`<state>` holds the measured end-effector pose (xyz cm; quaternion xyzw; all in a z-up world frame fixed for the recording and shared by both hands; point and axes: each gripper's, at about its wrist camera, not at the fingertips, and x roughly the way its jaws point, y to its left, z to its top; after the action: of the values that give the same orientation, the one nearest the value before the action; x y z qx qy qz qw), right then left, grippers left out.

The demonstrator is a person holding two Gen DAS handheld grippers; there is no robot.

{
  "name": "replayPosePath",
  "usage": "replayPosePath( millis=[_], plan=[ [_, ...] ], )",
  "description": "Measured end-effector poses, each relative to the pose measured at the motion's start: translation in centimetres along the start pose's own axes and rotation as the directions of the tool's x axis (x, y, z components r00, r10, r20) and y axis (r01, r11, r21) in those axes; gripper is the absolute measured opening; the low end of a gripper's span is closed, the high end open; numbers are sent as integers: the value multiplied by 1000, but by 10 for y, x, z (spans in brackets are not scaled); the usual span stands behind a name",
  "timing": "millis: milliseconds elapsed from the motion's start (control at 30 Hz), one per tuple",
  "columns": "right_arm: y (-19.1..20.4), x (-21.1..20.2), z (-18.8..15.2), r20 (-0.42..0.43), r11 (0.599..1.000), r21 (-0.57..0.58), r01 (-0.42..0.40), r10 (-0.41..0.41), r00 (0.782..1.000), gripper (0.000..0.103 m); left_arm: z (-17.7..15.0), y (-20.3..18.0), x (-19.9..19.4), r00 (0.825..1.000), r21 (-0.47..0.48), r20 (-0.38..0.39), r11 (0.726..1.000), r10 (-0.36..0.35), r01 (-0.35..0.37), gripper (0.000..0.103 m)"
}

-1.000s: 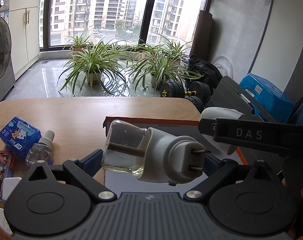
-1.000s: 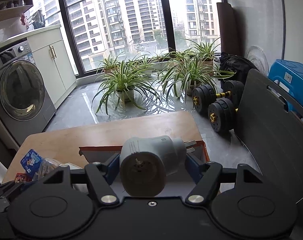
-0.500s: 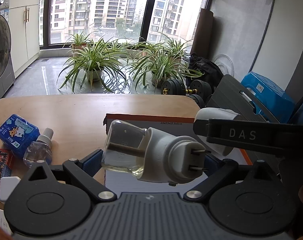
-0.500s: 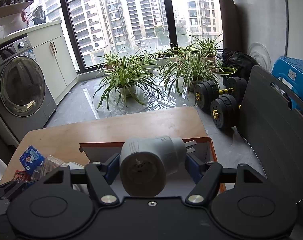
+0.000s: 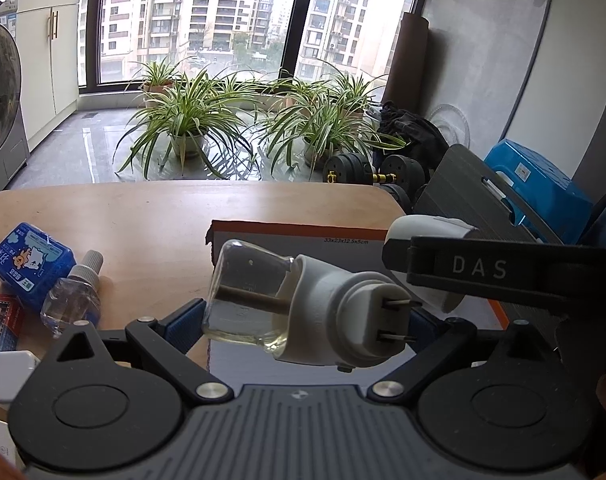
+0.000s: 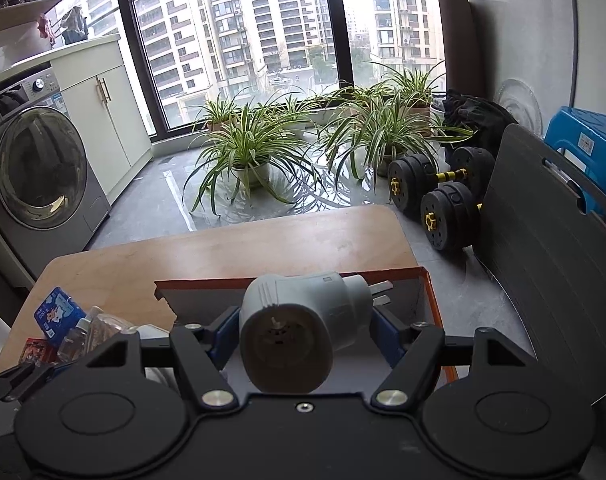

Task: Organize rigid objects
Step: 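Lower the air freshener into the box with the left tool while the right tool lowers the white plug, then open both tools to release the two devices inside the box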

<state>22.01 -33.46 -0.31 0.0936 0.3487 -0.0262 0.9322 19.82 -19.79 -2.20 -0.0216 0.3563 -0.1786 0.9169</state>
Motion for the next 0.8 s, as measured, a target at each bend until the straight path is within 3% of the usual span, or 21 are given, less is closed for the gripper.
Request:
replayPosePath(
  millis=[567, 800],
  plan=[
    [-3, 14, -2, -32, 1000, 31, 2, -1, 999, 85, -1, -3, 14, 1000, 13, -29, 1000, -10, 10, 101],
    [-11, 3, 5, 17, 997, 75, 2, -3, 1000, 86, -2, -6, 22, 999, 16, -42, 999, -29, 29, 102]
  ],
)
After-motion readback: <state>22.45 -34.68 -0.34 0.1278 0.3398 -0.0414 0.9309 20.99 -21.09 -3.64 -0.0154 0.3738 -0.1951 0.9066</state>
